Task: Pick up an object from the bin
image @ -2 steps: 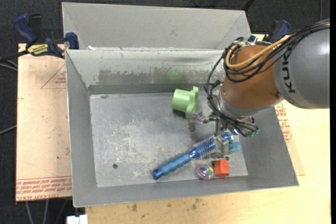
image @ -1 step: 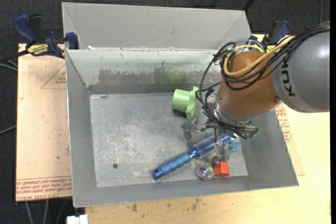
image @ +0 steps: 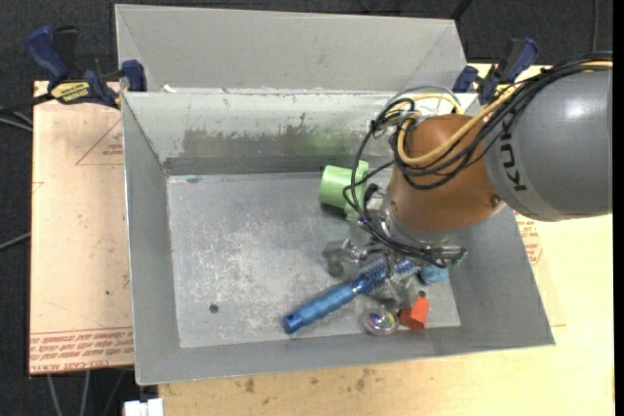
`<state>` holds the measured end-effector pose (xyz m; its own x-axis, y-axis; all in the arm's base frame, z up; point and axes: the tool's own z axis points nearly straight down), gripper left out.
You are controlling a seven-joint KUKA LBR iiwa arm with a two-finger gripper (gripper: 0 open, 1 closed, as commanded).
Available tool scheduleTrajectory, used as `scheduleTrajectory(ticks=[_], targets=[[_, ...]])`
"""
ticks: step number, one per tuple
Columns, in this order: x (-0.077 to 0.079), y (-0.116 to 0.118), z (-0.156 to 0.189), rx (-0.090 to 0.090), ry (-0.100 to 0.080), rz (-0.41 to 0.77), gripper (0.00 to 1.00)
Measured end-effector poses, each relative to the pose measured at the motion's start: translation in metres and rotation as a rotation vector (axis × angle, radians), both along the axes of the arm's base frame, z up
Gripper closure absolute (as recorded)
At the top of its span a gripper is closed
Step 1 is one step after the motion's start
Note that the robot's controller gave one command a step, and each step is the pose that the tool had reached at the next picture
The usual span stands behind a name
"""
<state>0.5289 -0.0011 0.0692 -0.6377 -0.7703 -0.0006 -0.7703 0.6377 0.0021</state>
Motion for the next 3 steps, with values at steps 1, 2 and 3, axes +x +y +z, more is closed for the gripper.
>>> scheduleTrajectory(ticks=[1,2,3], targets=[[0.000,0.001,0.000,0.001,-0.001,0.000,0.00],[0.000,0.001,0.000,0.001,-0.001,0.000,1.00],[0.001,0.002,0.013,0.000,-0.003,0.000,1.00]])
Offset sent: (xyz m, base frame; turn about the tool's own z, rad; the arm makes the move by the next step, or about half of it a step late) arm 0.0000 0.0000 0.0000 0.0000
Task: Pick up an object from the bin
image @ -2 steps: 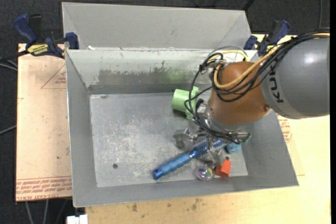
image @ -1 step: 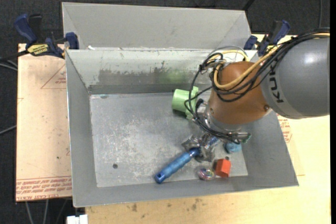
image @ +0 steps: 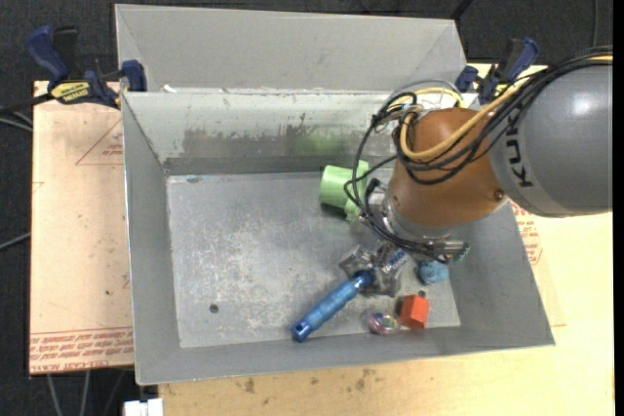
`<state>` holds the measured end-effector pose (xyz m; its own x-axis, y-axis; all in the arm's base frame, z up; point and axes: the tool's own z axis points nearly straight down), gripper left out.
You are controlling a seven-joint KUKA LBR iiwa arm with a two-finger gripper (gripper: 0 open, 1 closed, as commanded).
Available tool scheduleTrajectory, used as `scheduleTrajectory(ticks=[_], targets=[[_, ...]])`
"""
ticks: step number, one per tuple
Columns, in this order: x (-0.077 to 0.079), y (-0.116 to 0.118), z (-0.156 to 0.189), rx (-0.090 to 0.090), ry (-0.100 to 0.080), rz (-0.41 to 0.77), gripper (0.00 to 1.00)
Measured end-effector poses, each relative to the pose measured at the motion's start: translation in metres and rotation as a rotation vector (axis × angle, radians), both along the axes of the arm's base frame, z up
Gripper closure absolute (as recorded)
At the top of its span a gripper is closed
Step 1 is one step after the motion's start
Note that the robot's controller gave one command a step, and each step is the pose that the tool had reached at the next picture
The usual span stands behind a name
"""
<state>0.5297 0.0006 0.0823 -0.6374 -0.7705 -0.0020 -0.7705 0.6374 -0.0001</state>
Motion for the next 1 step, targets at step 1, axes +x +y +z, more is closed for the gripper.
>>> scheduleTrajectory(ticks=[1], targets=[[0.0015,0.0011,0.0616,0.000,-0.005,-0.002,1.00]])
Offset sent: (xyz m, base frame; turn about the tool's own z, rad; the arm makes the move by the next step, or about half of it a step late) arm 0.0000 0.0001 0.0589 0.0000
